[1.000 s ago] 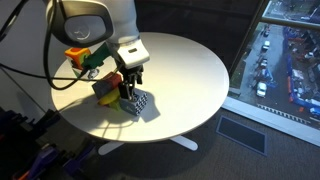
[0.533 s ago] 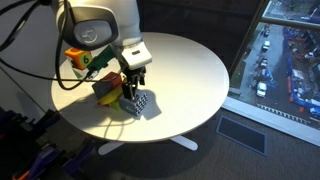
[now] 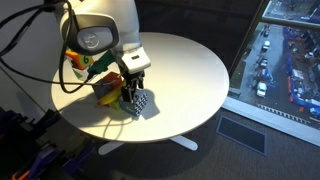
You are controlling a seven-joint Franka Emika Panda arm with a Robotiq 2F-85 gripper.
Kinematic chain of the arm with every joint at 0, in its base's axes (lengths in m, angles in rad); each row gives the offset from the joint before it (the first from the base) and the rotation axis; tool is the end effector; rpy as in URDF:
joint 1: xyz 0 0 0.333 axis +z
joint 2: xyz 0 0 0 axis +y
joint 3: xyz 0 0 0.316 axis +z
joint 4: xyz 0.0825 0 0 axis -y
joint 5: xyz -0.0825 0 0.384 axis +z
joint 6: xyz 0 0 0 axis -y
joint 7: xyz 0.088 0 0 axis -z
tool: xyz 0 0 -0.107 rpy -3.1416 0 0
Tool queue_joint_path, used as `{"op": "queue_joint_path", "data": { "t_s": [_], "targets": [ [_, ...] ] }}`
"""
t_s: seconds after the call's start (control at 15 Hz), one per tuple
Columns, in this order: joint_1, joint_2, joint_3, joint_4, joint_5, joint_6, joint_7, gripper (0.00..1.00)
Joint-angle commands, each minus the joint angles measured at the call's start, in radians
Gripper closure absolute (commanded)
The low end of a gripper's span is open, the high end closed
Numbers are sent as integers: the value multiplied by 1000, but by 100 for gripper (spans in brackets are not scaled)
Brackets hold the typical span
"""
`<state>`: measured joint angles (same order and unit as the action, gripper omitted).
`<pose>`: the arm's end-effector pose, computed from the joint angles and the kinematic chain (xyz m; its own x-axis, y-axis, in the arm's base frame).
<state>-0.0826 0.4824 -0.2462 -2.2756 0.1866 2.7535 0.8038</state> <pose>0.4968 -0.1843 0.1504 0.2894 -0.9562 0.0435 -0.9572 -0.2891 0.0125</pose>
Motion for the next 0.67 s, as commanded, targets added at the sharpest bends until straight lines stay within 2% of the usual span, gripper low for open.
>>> {"op": "queue_joint_path", "data": {
  "t_s": [0.0, 0.33, 0.4, 0.6],
  "targets": [
    [18, 16, -13, 11, 14, 7, 18, 0],
    [21, 25, -16, 11, 11, 6, 14, 0],
    [20, 25, -15, 10, 11, 8, 9, 18],
    [17, 16, -12, 8, 9, 4, -2, 41]
  ]
}}
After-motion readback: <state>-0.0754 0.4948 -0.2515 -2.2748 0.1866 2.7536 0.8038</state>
